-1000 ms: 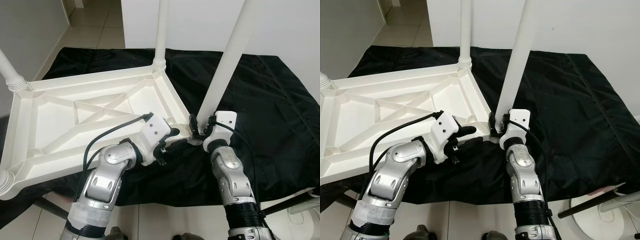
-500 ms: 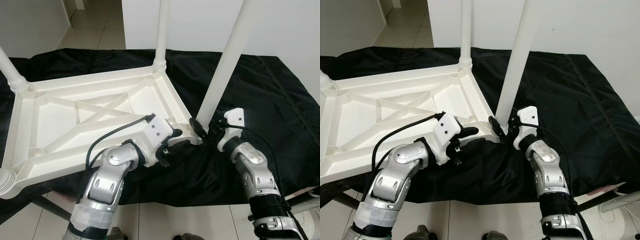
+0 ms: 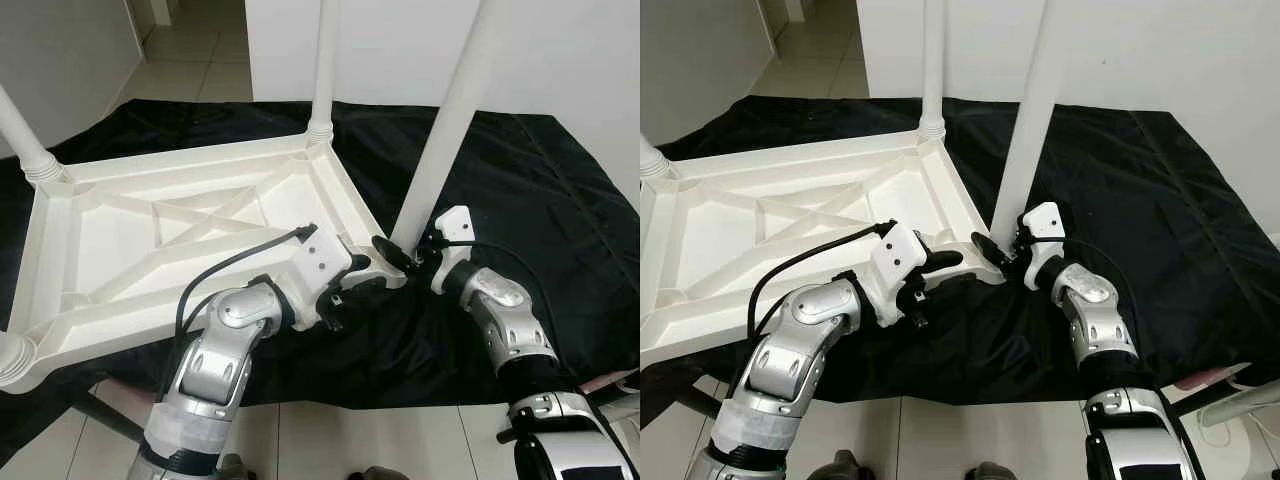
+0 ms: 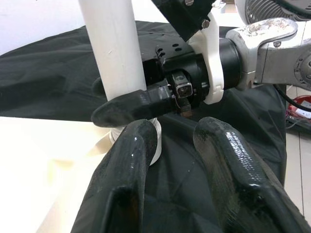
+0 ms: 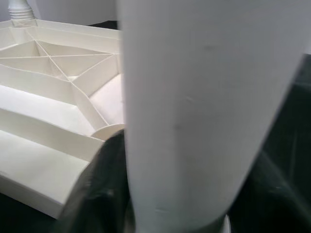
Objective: Building children table
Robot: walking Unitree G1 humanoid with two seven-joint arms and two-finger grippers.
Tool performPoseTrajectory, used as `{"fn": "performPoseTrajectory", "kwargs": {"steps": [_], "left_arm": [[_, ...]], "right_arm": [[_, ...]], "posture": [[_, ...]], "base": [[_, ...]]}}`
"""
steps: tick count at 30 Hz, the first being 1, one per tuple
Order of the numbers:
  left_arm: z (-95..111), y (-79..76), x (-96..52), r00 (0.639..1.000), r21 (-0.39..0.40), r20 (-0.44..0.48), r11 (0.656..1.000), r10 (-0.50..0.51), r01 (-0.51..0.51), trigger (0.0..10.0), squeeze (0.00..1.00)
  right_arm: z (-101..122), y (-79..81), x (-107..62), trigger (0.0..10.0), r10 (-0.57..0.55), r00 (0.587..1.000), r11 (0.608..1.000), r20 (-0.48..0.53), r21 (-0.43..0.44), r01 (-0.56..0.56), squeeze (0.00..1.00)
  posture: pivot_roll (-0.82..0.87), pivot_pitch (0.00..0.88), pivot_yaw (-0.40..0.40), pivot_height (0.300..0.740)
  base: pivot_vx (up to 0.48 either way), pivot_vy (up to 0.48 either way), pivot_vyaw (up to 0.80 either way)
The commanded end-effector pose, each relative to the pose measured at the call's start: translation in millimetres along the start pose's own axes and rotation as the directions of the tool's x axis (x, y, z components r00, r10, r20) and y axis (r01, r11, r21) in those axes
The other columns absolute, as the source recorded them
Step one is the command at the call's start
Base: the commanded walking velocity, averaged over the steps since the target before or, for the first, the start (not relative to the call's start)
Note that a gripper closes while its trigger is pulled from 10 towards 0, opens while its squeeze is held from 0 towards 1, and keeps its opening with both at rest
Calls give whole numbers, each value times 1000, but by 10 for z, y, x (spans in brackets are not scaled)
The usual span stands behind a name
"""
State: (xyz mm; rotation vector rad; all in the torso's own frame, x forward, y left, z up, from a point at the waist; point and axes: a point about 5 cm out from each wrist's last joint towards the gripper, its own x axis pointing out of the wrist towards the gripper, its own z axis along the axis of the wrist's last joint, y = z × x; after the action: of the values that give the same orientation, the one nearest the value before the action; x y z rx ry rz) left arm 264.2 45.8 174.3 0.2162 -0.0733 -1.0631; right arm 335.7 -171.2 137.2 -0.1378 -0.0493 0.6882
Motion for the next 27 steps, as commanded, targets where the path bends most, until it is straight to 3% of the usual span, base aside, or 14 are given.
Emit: {"fn": "performPoseTrajectory", "kwargs": {"steps": [1, 5, 6, 7, 12, 15, 19, 20, 23, 24, 27], "left_arm": [[-23, 64, 16, 992, 9, -16, 992, 123, -123, 10000, 0], [-25, 75, 20, 992, 7, -18, 992, 128, -127, 10000, 0], [-25, 81, 23, 991, 5, -18, 991, 132, -132, 10000, 0], [-22, 82, 26, 991, 1, -17, 991, 135, -135, 10000, 0], [-19, 78, 27, 990, -7, -19, 990, 138, -138, 10000, 0], [-32, 80, 17, 989, -10, -25, 990, 144, -144, 10000, 0], [-30, 80, 16, 989, -9, -24, 990, 144, -144, 10000, 0], [-28, 86, 15, 989, -9, -24, 989, 149, -149, 10000, 0], [-29, 94, 16, 988, -11, -26, 988, 154, -155, 10000, 0], [-29, 96, 15, 988, -13, -25, 988, 155, -156, 10000, 0], [-27, 95, 14, 988, -13, -25, 988, 155, -155, 10000, 0]], "right_arm": [[-54, 11, 13, 0, 25, 999, 1000, -23, 0, -25, 0], [-84, 3, 7, 0, 21, 999, 1000, -34, 2, -21, 0], [-96, 6, 0, 3490, 20, 999, 1000, -39, 10, -20, 0], [-98, 6, -7, 10000, 17, 999, 1000, -33, 23, -16, 0], [-74, -7, -16, 10000, -18, 1000, 999, -13, 45, 19, 0], [-68, -34, 9, 10000, -177, 984, 984, -29, 23, 178, 0], [-68, -17, 23, 10000, -227, 974, 974, -29, 22, 227, 0], [-82, 70, 65, 10000, -305, 952, 951, -36, 44, 307, 0], [-93, 138, 88, 10000, -347, 937, 935, -47, 66, 350, 0], [-116, 267, 121, 10000, -424, 903, 896, -72, 112, 430, 0], [-119, 318, 131, 10000, -455, 887, 878, -80, 125, 462, 0]], "posture": [[-37, 0, -3, 740], [-35, 0, -8, 740], [-35, 0, -8, 740], [-33, 0, -9, 740], [-36, 0, -13, 740], [-39, 0, -8, 740], [-40, 0, -8, 740], [-42, 0, -6, 740], [-42, 0, -6, 740], [-44, 0, -4, 740], [-45, 0, -3, 740]], "base": [[0, 0, 0], [0, 0, 0], [0, 0, 0], [0, 0, 0], [0, 0, 0], [0, 0, 0], [0, 0, 0], [0, 0, 0], [0, 0, 0], [0, 0, 0], [0, 0, 0]]}}
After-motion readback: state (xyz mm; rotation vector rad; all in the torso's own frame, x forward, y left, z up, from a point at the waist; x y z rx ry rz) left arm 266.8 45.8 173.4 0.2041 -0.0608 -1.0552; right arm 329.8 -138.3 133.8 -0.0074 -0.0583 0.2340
